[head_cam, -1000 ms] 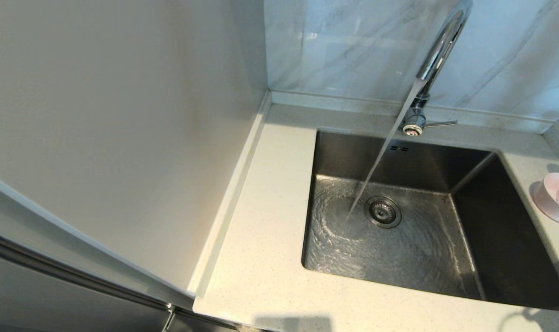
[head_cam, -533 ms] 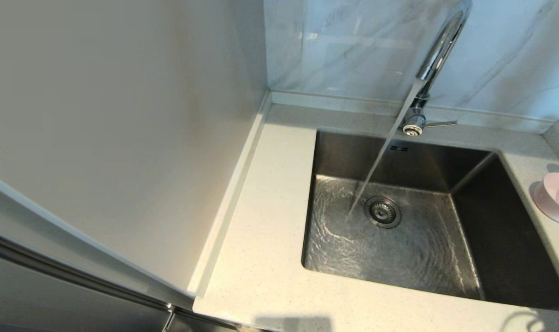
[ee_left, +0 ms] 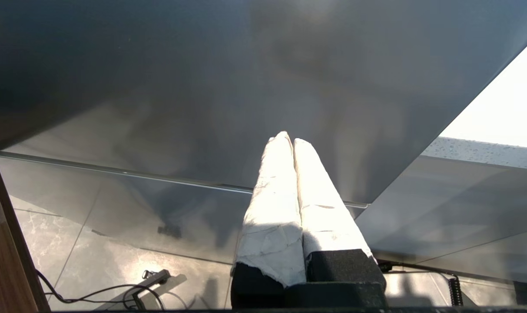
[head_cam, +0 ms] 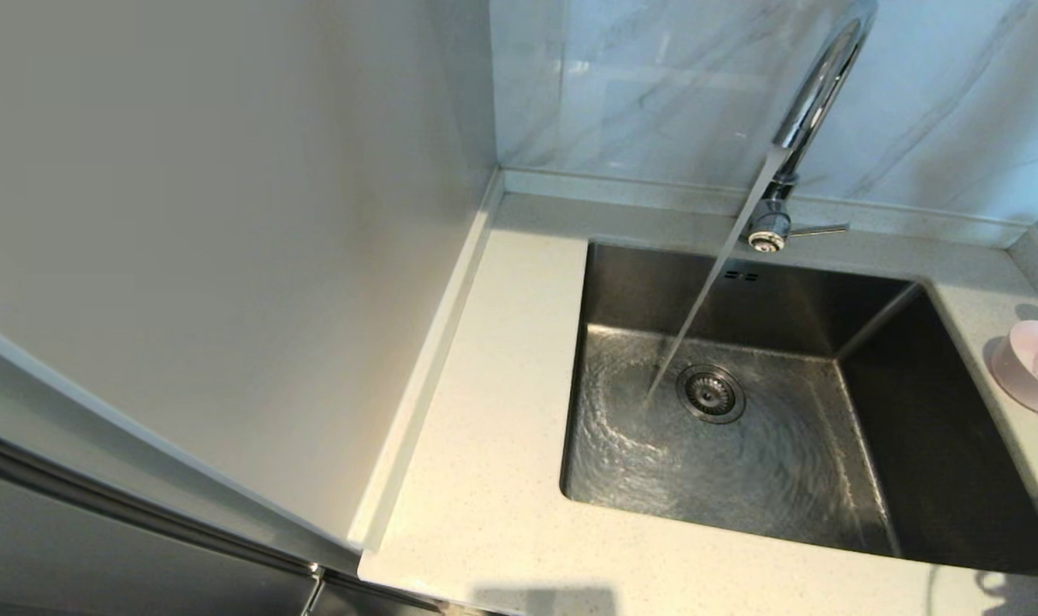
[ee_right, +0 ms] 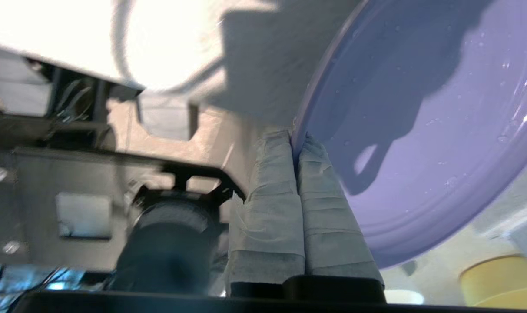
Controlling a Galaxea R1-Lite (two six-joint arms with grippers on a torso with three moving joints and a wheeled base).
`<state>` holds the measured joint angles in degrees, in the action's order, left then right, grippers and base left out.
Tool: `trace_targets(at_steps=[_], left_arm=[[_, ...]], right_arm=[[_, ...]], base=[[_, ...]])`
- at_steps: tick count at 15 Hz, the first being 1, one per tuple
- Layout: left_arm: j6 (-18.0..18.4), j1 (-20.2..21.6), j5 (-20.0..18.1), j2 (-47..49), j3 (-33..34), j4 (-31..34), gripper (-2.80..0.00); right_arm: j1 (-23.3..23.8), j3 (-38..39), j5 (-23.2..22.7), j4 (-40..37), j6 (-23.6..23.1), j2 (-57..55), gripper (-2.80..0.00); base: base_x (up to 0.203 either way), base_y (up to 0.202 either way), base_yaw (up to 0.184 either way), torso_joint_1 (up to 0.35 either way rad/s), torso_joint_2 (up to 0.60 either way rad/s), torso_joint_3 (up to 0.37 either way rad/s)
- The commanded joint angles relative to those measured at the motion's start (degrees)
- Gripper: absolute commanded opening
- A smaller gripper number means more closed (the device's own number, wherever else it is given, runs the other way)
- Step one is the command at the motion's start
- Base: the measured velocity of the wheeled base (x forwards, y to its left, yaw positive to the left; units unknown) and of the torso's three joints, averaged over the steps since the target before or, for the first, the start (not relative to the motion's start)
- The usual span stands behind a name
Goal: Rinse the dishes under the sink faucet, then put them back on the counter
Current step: Place the plate on the table
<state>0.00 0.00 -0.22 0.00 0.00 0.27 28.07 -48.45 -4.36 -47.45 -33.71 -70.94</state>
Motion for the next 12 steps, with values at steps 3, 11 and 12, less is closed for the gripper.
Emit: trace_targets(at_steps=[3,11,12], left_arm=[[0.0,0.0,-0.04,0.0,0.0,0.0,-2.8],[0.0,0.0,0.04,0.0,0.0,0.0,-2.8],[0.0,0.0,0.04,0.0,0.0,0.0,-2.8]], right_arm=[[0.05,0.03,0.83,4.96,1.29,-4.02,-2.8],[0.05,0.63,3.49,11.51,3.31,-6.22,-2.8],[0.05,0.91,3.57,12.59,3.3,-6.31,-2.8]], base=[[0.0,0.0,0.0,0.0,0.0,0.0],[0.0,0.0,0.0,0.0,0.0,0.0],[0.0,0.0,0.0,0.0,0.0,0.0]])
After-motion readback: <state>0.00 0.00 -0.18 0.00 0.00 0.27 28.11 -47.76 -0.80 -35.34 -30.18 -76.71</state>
